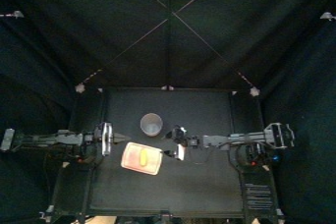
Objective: Pick the corn then place it on the pink plate
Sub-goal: Drop corn on the pink plate and return to neutral
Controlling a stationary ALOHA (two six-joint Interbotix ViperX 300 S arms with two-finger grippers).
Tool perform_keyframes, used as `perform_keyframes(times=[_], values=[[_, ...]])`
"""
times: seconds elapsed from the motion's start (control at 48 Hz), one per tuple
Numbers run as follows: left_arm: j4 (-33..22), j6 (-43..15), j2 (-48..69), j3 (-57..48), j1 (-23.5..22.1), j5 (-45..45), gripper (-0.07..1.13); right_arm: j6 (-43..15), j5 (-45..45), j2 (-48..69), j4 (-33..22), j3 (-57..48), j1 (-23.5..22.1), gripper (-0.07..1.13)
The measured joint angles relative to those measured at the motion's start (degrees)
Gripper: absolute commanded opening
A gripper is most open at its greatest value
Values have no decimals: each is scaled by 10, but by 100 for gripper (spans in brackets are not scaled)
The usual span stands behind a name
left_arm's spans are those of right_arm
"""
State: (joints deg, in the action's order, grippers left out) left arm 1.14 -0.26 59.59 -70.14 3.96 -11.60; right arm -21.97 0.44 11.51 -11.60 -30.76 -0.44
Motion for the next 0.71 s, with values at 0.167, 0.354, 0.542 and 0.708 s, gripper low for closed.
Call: perform_keyframes(times=[0.167, 0.354, 0.542, 0.708], values=[[2, 0, 3, 0, 3, 2, -2, 0, -69, 85, 3, -75, 0, 102], [3, 0, 3, 1, 6, 4, -2, 6, -102, 178, -1, -140, 0, 102], [3, 0, 3, 0, 7, 4, -2, 5, -115, 268, -14, -186, 1, 102], [3, 0, 4, 0, 10, 4, -2, 5, -127, 341, -23, -221, 11, 102]])
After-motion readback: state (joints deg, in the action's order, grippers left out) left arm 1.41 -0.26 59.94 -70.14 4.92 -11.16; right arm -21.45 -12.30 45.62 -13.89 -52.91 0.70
